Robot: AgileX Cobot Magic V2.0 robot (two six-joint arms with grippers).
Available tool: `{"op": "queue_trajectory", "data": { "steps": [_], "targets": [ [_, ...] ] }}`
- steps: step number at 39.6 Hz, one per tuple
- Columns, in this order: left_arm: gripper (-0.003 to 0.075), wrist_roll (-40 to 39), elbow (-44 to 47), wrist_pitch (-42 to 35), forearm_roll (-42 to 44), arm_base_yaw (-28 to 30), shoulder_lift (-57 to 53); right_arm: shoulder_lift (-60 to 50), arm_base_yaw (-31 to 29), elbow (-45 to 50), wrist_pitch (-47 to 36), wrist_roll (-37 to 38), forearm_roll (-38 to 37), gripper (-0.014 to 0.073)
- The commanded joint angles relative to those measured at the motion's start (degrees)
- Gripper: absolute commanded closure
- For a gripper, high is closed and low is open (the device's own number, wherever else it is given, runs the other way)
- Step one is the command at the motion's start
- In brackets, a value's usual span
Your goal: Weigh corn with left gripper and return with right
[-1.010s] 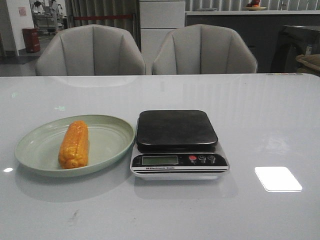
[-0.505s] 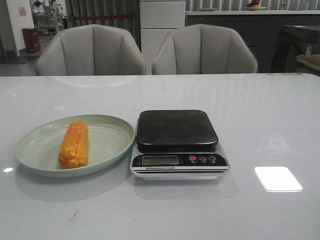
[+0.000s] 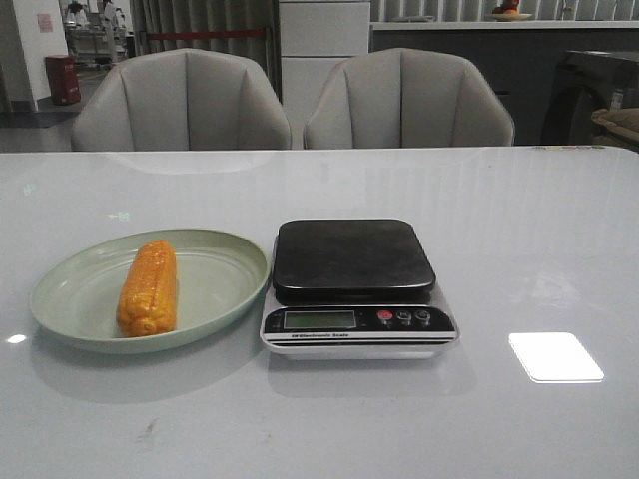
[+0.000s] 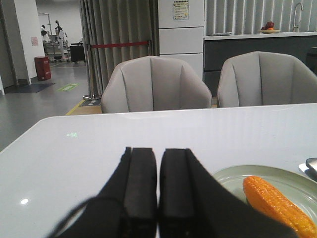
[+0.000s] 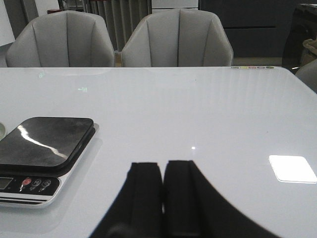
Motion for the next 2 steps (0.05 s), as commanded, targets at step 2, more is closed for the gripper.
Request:
{"op": "queue_trajectory", "data": {
  "steps": [2],
  "targets": [
    [0.0596,-0.13,1.87,-4.61,-0.57,-0.46,-1.15,-1.1,-0.36,0.57,-4.32,-0.46,-0.39,0.0446]
  ]
}}
